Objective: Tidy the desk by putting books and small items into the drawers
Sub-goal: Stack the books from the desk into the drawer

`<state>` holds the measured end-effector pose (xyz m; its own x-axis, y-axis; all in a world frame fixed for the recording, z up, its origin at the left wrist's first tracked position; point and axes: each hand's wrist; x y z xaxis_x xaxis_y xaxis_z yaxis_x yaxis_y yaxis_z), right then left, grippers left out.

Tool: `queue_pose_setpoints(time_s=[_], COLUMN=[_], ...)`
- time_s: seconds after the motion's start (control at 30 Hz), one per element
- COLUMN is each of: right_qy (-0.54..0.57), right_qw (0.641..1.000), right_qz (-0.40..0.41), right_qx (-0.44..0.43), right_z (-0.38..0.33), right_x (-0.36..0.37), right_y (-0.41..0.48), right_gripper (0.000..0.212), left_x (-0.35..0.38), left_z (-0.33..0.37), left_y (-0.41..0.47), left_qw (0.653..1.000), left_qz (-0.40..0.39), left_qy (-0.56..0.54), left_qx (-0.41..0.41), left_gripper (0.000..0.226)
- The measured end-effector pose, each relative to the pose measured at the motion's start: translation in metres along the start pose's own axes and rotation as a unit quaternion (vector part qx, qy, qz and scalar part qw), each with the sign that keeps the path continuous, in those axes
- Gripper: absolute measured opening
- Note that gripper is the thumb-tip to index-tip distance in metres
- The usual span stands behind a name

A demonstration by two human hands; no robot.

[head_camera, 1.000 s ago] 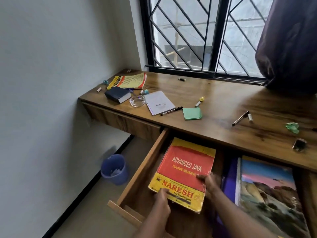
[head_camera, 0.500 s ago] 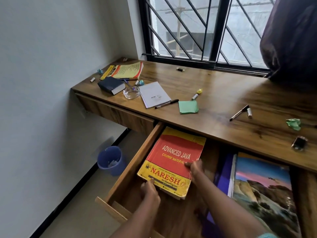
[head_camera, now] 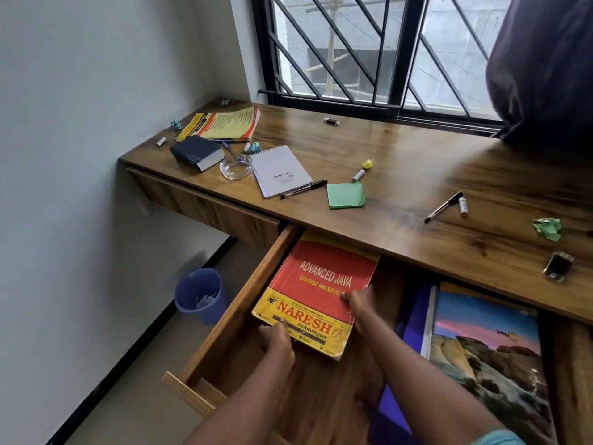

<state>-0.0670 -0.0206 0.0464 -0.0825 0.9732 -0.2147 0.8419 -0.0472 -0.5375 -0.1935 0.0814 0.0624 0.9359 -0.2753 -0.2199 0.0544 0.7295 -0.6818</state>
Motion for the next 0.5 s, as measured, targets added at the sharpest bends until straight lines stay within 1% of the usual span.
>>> queue_pose_setpoints(time_s=[0.1, 0.17, 0.23, 0.27, 0.33, 0.4, 0.47, 0.5], right_qy=[-0.1, -0.132, -0.143, -0.15, -0.167, -0.177, -0.189, -0.207], right_qw=[0.993, 0.986, 0.984, 0.983, 0.981, 0.977, 0.969, 0.962], right_qz=[0.07, 0.105, 0.107, 0.104, 0.101, 0.115, 0.157, 0.178], right_qx=[-0.003, -0.003, 0.002, 0.006, 0.017, 0.021, 0.018, 0.003], right_z=[-0.001, -0.003, -0.005, -0.006, -0.007, -0.011, -0.019, -0.022], right_x=[0.006, 0.005, 0.003, 0.002, 0.002, 0.005, 0.008, 0.01], right_y=[0.006, 0.004, -0.001, -0.004, -0.008, -0.016, -0.033, -0.042], right_gripper=[0.036, 0.031, 0.027, 0.028, 0.039, 0.049, 0.046, 0.046], left_x=[0.0, 0.001, 0.0, 0.0, -0.001, -0.001, -0.003, -0.005], left_z=[-0.003, -0.002, 0.0, 0.0, 0.003, 0.008, 0.019, 0.025], left_y=[0.005, 0.004, 0.005, 0.007, 0.007, 0.007, -0.001, -0.008], left_qw=[0.999, 0.998, 0.996, 0.995, 0.992, 0.985, 0.969, 0.957], left_qz=[0.008, 0.008, -0.001, -0.008, -0.013, 0.0, 0.0, -0.003], left_qy=[0.041, 0.064, 0.083, 0.095, 0.123, 0.162, 0.218, 0.256], left_qx=[0.009, 0.011, 0.009, 0.012, 0.018, 0.06, 0.114, 0.133], left_gripper=[0.031, 0.033, 0.033, 0.032, 0.027, 0.028, 0.037, 0.041])
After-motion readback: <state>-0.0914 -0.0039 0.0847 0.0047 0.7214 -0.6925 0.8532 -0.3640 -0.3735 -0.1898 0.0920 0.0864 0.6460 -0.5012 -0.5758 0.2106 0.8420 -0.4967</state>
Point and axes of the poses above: each hand's wrist, its own y-axis towards the middle knuckle, its own x-axis out of the palm, z = x × y, and after that the axes turned 7 degrees about z, right-handed
